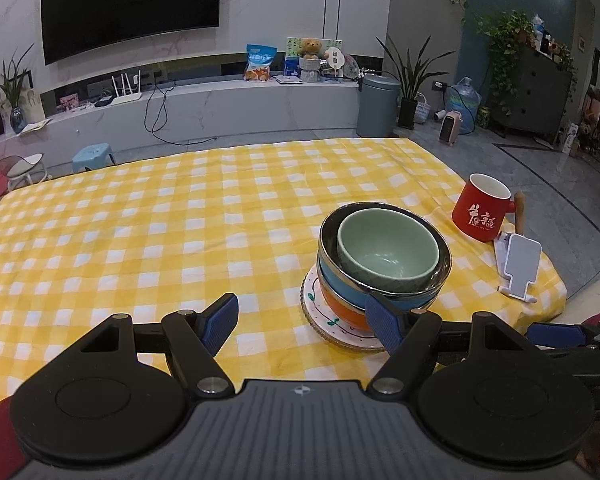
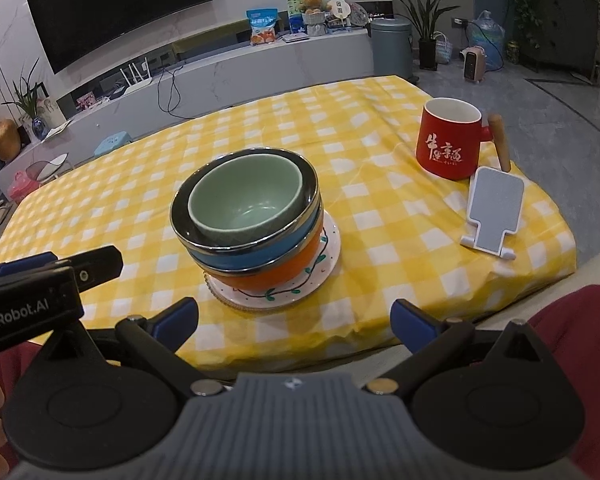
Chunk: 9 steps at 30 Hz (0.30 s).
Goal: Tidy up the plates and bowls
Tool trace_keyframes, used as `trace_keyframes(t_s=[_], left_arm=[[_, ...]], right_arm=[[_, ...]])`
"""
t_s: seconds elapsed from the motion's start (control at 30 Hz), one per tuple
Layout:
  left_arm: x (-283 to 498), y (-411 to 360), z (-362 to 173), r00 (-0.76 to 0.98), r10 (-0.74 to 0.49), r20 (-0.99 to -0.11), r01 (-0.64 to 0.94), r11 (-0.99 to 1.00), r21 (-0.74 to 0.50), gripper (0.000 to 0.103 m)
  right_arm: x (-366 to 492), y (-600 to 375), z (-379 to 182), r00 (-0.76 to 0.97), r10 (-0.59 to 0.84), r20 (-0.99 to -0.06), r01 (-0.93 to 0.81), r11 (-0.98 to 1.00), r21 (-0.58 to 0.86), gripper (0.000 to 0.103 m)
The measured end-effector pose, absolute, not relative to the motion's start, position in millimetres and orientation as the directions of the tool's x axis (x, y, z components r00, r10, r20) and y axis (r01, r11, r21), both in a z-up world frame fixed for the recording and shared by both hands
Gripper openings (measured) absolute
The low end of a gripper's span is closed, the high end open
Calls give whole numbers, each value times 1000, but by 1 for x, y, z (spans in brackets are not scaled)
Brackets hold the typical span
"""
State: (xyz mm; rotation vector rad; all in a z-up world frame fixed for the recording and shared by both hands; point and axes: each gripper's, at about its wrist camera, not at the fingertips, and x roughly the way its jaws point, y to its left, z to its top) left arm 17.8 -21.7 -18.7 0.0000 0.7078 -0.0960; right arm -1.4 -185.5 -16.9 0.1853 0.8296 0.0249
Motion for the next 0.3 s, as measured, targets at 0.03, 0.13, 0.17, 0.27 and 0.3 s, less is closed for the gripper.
trace_keyframes(t_s=[0.03, 0.13, 0.17, 0.27, 0.3], left_arm=[[18, -21, -18, 756, -91, -648, 90, 995, -35, 85], [17, -22, -19, 758, -94, -646, 93, 995, -36, 85], [17, -22, -19, 758, -93, -646, 93, 995, -35, 85], [17, -22, -19, 757, -96, -646, 93, 995, -38, 85], [16, -22, -19, 757, -98, -647, 94, 995, -40, 85]], right_arm=[[-2, -185, -16, 678, 93, -729, 49, 984, 170, 100], [-4, -184, -15, 682, 82, -726, 52, 986, 160, 100], [-4, -184, -15, 682, 79, -727, 54, 986, 158, 100], [-4, -184, -16, 680, 76, -729, 59, 986, 158, 100], [-4, -184, -16, 681, 78, -729, 58, 986, 159, 100]])
